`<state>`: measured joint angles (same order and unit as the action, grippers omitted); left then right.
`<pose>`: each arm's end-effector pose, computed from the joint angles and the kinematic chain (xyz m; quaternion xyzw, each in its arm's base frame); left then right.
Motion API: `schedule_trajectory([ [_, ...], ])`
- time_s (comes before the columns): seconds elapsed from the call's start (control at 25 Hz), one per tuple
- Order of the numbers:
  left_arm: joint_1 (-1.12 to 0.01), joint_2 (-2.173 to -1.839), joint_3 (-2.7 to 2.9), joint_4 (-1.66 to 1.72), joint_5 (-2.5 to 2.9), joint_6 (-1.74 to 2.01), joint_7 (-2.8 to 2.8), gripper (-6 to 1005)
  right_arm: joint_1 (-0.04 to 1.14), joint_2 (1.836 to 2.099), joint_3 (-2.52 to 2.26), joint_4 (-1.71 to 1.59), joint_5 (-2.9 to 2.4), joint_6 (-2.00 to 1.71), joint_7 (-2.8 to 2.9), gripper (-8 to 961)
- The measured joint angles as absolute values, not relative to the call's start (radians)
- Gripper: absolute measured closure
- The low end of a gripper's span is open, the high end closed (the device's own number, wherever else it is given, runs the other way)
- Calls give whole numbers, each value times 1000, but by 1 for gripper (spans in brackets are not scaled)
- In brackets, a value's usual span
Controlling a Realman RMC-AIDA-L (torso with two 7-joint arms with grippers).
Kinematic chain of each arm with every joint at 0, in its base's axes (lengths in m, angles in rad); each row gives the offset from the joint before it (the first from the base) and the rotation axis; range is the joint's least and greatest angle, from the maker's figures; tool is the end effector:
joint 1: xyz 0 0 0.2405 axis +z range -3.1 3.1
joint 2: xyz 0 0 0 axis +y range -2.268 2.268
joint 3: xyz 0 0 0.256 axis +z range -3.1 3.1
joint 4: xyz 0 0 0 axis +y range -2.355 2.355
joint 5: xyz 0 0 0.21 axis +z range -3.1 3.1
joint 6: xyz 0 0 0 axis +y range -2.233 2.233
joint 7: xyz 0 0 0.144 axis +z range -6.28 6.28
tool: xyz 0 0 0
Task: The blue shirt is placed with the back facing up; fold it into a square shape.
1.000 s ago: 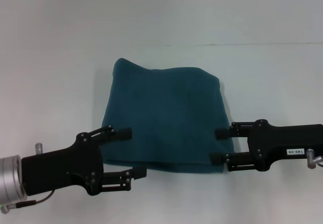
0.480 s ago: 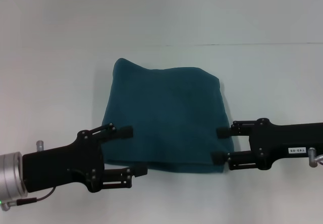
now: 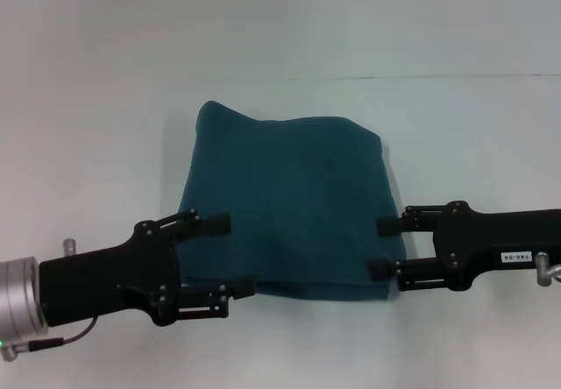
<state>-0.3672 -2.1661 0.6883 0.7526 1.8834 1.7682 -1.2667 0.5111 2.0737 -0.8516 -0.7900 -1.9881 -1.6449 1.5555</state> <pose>-0.2577 0.2733 -0.0056 -0.9203 -0.1710 -0.3359 0.1043 0.2415 0.3214 0.0011 -0.9526 0.2166 0.2070 0.0523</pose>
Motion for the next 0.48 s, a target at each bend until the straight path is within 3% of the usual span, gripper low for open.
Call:
schedule_trajectory([
  [0.48, -379, -2163, 688, 756, 1899, 1750, -1324, 79, 511, 2072, -851, -790, -1987, -1645, 1563, 174],
])
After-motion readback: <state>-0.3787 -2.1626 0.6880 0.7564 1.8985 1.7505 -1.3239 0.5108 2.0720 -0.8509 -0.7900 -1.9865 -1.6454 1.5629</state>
